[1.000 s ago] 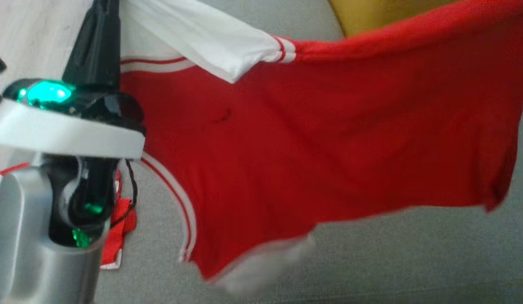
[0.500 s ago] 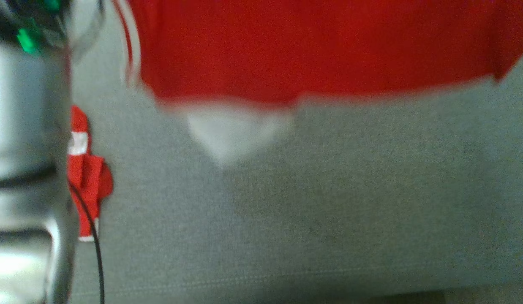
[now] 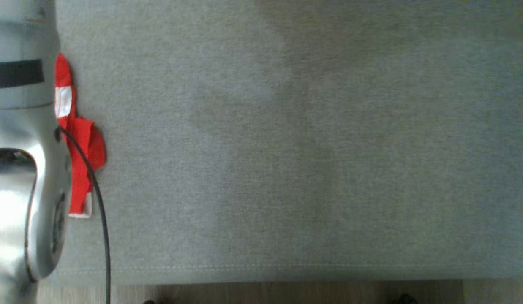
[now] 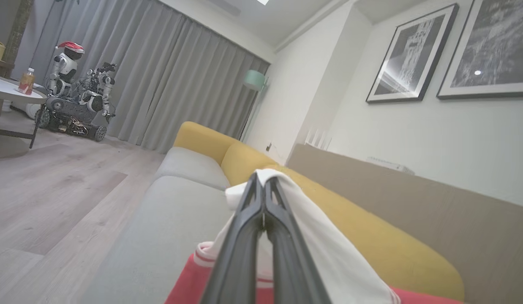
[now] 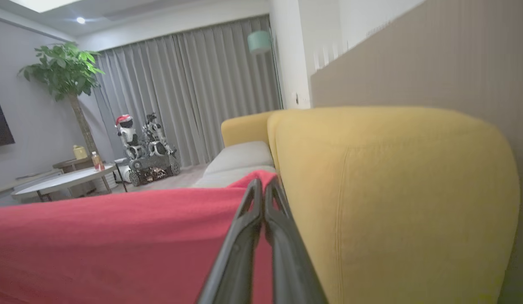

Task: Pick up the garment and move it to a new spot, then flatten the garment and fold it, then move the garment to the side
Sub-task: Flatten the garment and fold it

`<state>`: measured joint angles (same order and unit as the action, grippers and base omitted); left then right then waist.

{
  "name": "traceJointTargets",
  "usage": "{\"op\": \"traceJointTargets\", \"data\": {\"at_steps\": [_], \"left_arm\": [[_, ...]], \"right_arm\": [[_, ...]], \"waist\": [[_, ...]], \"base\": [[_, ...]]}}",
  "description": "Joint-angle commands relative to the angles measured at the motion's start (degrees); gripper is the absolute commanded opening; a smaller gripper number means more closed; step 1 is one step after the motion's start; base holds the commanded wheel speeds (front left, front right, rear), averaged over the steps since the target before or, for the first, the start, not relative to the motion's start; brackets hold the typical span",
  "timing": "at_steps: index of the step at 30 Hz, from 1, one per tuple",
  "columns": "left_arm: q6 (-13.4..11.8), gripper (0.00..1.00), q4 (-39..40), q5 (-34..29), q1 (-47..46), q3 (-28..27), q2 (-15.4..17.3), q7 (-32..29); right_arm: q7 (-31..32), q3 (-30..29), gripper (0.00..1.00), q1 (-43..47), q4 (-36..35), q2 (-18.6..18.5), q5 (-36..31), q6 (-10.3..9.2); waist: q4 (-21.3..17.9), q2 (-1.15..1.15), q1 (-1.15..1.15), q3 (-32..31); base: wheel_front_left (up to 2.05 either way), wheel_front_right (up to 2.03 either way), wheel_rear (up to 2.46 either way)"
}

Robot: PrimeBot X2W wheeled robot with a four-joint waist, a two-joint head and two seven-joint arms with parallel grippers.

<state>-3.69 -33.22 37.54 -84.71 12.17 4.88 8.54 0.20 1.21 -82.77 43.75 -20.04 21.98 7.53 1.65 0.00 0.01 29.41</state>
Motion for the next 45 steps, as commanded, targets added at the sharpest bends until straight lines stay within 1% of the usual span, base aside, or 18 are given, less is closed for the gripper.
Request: {"op": "traceJointTargets", "data": {"at_steps": [1,7,11,14,15,21,26,31,34,39,42,45], "left_arm": [[1.0,0.00,0.2,-0.7,-0.9,0.0,2.0,1.2],[3.2,0.00,-5.0,-2.2,6.2,2.6,2.1,3.5],[5.1,0.00,-7.9,-3.6,13.5,5.2,2.7,4.4],[6.4,0.00,-9.4,-4.5,19.4,7.0,3.4,4.9],[6.4,0.00,-9.4,-4.5,19.4,7.0,3.4,4.9],[8.6,0.00,-11.5,-5.0,31.0,9.9,5.4,5.1],[10.3,0.00,-11.8,-4.1,39.2,12.7,7.4,3.0],[11.0,0.00,-9.6,-2.2,45.7,15.4,9.2,0.1],[11.1,0.00,-7.0,0.4,49.2,17.1,10.5,-3.0],[11.2,0.00,-0.2,6.0,54.3,20.6,14.5,-8.5],[11.2,0.00,3.6,8.6,56.8,22.1,16.8,-10.5],[11.2,0.00,7.1,11.2,59.2,23.1,18.4,-12.2]], "right_arm": [[-2.1,1.4,0.00,-0.3,0.4,-0.1,1.5,-0.04],[-6.5,6.3,0.00,7.2,6.5,0.5,7.0,-0.04],[-7.5,9.9,0.00,13.7,9.6,0.3,10.7,-0.04],[-7.0,13.0,0.00,18.5,11.2,-0.1,12.9,-0.04],[-7.0,13.0,0.00,18.5,11.2,-0.1,12.9,-0.04],[-5.6,19.0,0.00,27.0,12.2,-1.9,17.0,-0.04],[-3.5,25.7,0.00,33.0,11.4,-4.4,18.2,-0.04],[-2.5,30.1,0.00,37.0,11.3,-6.5,19.9,-0.04],[-2.2,32.5,0.00,38.7,11.4,-7.6,20.4,-0.04],[-1.2,36.0,0.00,41.0,11.1,-9.0,22.1,-0.04],[0.3,38.2,0.00,42.4,10.2,-10.2,23.6,-0.04],[2.5,40.9,0.00,43.9,8.5,-11.6,25.4,-0.04]], "waist": [[1.5,0.00,-0.01,1.4],[2.3,0.00,-0.01,0.7],[2.7,0.00,-0.01,-1.5],[2.8,0.00,-0.01,-3.7],[2.8,0.00,-0.01,-3.7],[2.8,0.00,-0.01,-9.3],[2.7,0.00,-0.01,-13.7],[3.0,0.00,-0.01,-17.3],[3.3,0.00,-0.01,-19.0],[3.7,0.00,-0.01,-21.7],[3.7,0.00,-0.01,-23.0],[3.6,0.00,-0.01,-24.2]], "base": [[0.00,0.00,0.00],[0.00,0.00,0.00],[0.00,0.00,0.00],[0.00,0.00,0.00],[0.00,0.00,0.00],[0.00,0.00,0.00],[0.00,0.00,0.00],[0.00,0.00,0.00],[0.00,0.00,0.00],[0.00,0.00,0.00],[0.00,0.00,0.00],[0.00,0.00,0.00]]}}
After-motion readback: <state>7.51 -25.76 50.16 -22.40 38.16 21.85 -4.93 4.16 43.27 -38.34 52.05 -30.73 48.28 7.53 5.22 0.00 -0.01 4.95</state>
